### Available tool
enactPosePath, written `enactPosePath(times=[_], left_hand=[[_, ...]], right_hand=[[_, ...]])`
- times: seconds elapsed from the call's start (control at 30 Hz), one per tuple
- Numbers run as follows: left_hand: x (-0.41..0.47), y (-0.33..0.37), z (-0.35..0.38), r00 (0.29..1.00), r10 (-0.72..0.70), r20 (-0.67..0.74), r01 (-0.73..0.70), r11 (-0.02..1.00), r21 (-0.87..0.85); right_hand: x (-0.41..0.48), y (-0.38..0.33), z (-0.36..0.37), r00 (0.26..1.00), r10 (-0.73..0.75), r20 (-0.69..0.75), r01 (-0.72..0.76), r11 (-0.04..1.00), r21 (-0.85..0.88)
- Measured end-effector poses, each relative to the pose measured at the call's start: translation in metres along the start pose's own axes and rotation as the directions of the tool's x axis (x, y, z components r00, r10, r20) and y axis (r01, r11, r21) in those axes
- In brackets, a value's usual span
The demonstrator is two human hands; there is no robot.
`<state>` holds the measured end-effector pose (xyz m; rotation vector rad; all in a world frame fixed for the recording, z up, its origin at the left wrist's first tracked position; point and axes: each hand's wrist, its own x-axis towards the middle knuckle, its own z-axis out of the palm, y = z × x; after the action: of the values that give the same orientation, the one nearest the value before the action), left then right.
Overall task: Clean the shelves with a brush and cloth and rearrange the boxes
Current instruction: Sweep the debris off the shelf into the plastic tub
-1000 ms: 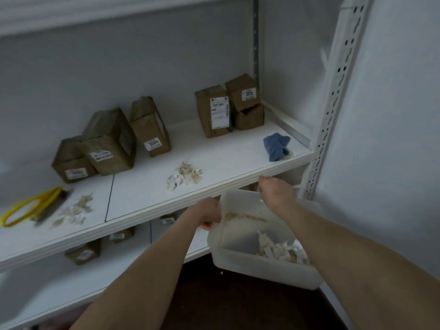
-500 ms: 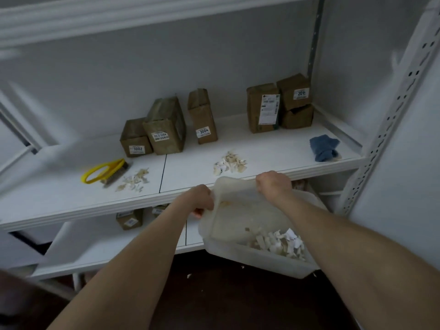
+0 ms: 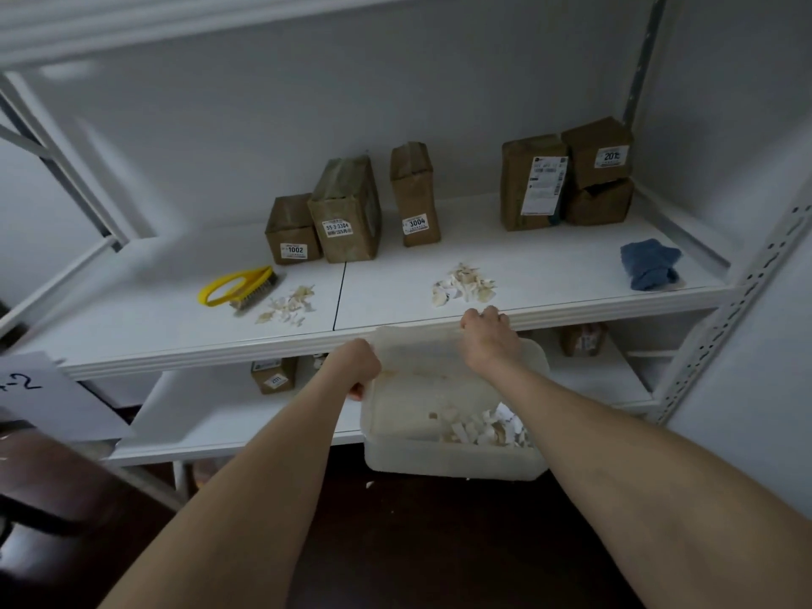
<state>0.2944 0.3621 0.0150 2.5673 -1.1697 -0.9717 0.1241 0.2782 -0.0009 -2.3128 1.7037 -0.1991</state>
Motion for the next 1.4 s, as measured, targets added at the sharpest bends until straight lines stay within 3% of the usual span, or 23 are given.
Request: enactPosePath(times=[0.13,0.27,0.33,0.43,0.5,0.57,0.63,0.7,0.8,0.93,1.03,1.17,1.23,1.33,1.4], left_hand=[[0.01,-0.012,0.01,0.963,-0.238,0.129,0.238,0.971,0.01],[0.019,-0.015,0.027,0.924,-0.339,0.175,0.352,0.935,-0.044],[0.024,-0.011,0.037,0.915,-0.353,0.194,0.375,0.923,-0.089],[0.033,-0.003,0.051,0.908,-0.366,0.202,0.397,0.907,-0.14],[0.039,0.003,0.059,0.907,-0.367,0.206,0.4,0.904,-0.15],[0.042,0.007,0.066,0.909,-0.368,0.198,0.402,0.898,-0.181],[0.045,0.01,0.068,0.914,-0.36,0.188,0.396,0.893,-0.212],[0.047,0.011,0.069,0.918,-0.351,0.184,0.389,0.887,-0.249],[0.047,0.007,0.065,0.926,-0.331,0.184,0.373,0.881,-0.291],[0.039,0.001,0.047,0.954,-0.274,0.123,0.298,0.915,-0.271],[0.032,-0.009,0.021,0.986,-0.143,-0.084,0.134,0.985,-0.106],[0.028,-0.025,-0.023,0.955,0.005,-0.295,0.007,0.999,0.038],[0.033,-0.033,-0.043,0.932,0.011,-0.361,0.002,0.999,0.036],[0.048,-0.049,-0.072,0.887,0.002,-0.461,0.012,1.0,0.026],[0.063,-0.062,-0.09,0.858,-0.006,-0.514,0.028,0.999,0.036]], right_hand=[[-0.008,0.017,0.011,0.962,0.257,0.09,-0.264,0.962,0.068],[-0.021,0.053,0.031,0.835,0.49,0.25,-0.522,0.85,0.078],[-0.029,0.066,0.038,0.788,0.532,0.309,-0.582,0.808,0.093],[-0.031,0.081,0.044,0.774,0.5,0.389,-0.593,0.787,0.168],[-0.035,0.089,0.052,0.71,0.473,0.522,-0.68,0.655,0.331],[-0.04,0.091,0.06,0.635,0.429,0.643,-0.77,0.427,0.475],[-0.045,0.088,0.066,0.551,0.393,0.736,-0.834,0.216,0.508],[-0.048,0.084,0.071,0.525,0.361,0.771,-0.841,0.084,0.534],[-0.047,0.071,0.074,0.531,0.326,0.782,-0.819,-0.036,0.572],[-0.032,0.045,0.08,0.583,0.294,0.757,-0.775,-0.076,0.627],[-0.024,0.023,0.089,0.602,0.25,0.758,-0.773,-0.056,0.632],[-0.015,-0.015,0.107,0.72,0.11,0.685,-0.692,0.04,0.721],[-0.007,-0.038,0.116,0.689,0.119,0.715,-0.723,0.039,0.69],[0.003,-0.075,0.123,0.579,0.188,0.793,-0.798,-0.068,0.599],[0.009,-0.099,0.13,0.567,0.198,0.799,-0.798,-0.109,0.593]])
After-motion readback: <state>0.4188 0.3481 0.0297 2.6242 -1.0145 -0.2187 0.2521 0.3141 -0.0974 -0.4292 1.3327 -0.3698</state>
